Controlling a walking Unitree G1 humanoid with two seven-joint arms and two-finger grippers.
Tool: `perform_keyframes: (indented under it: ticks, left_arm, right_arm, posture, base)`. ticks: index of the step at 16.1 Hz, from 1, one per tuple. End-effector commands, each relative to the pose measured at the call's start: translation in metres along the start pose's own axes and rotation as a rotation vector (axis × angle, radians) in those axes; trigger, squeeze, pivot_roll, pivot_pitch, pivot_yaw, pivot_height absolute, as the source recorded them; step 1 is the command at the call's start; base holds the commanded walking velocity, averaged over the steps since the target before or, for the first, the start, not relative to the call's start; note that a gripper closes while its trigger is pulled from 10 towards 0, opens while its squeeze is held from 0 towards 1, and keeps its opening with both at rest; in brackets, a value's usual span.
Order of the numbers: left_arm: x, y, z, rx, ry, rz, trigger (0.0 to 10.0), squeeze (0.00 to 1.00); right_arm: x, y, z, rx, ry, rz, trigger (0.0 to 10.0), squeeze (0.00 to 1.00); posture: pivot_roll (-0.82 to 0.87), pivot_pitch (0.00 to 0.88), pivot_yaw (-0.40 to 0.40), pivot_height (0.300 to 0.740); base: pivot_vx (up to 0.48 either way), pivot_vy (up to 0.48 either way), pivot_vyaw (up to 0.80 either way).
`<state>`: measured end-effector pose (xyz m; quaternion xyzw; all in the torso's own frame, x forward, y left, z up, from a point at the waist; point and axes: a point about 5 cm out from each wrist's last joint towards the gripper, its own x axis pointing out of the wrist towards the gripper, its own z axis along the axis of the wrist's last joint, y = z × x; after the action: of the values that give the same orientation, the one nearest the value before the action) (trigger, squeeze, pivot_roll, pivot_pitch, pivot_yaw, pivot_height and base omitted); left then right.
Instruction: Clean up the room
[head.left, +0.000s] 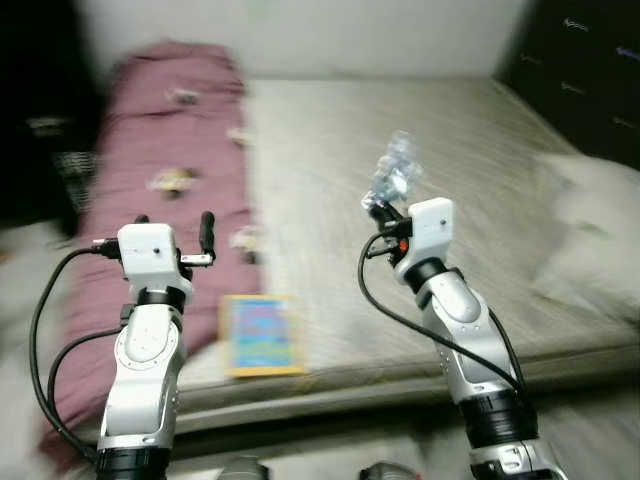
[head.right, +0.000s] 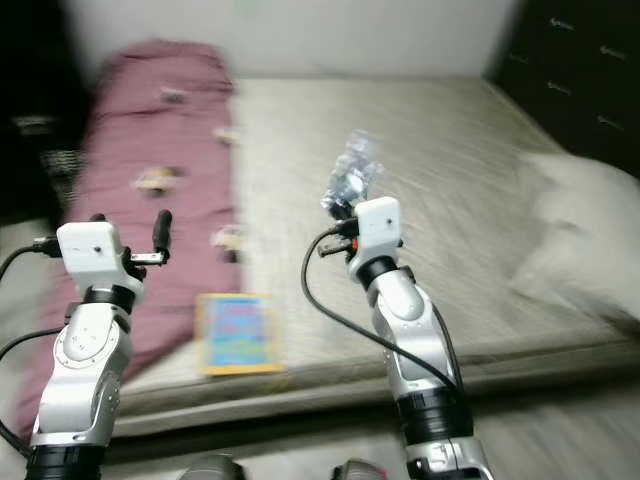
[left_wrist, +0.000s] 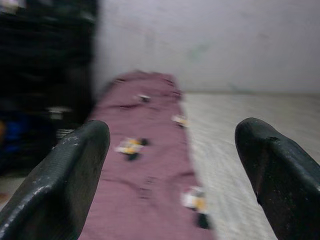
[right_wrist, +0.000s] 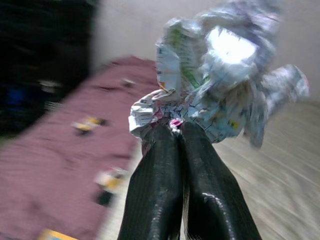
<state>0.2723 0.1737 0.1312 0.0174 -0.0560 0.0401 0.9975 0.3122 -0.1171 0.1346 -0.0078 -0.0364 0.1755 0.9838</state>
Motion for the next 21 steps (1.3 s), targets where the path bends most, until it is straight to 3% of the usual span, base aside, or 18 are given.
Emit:
perform_keyframes:
  ticks: [1, 5, 13, 17, 21]
  left_arm:
    - [-0.0016, -0.0057, -0.0005, -0.002, 0.0, -0.022, 10.0, 0.0]
    - [-0.0012, -0.0052, -0.0008, -0.007, 0.0, -0.022, 10.0, 0.0]
    - [-0.0006, -0.0035, -0.0018, -0.019, 0.018, -0.001, 10.0, 0.0]
    - [0.0001, -0.0018, 0.0055, 0.012, -0.023, 0.014, 10.0, 0.0]
    - [-0.0031, -0.0008, 0.0041, -0.022, -0.025, 0.012, 10.0, 0.0]
  right_arm:
    - [-0.002, -0.0063, -0.0009, -0.012, 0.007, -0.013, 10.0, 0.0]
    - [-0.0012, -0.0058, -0.0011, -0.001, 0.003, -0.017, 10.0, 0.0]
    - [-0.0011, -0.005, -0.0007, 0.006, -0.003, -0.017, 10.0, 0.0]
    - [-0.0001, -0.0036, 0.0015, -0.016, -0.01, -0.003, 10.0, 0.0]
    - [-0.0017, 0.0016, 0.0003, -0.032, -0.008, 0.019, 10.0, 0.0]
  posture:
    - [-0.03, 0.0, -0.024, 0.74]
    - [-0.02, 0.0, -0.024, 0.74]
    - [-0.03, 0.0, -0.023, 0.74]
    - [-0.03, 0.0, -0.027, 0.74]
    - [-0.02, 0.0, -0.036, 0.74]
  base:
    - [0.0, 0.0, 0.8]
    - [0.0, 0.063, 0.0]
    - [0.0, 0.48, 0.0]
    - [0.0, 0.427, 0.0]
    - [0.0, 0.0, 0.8]
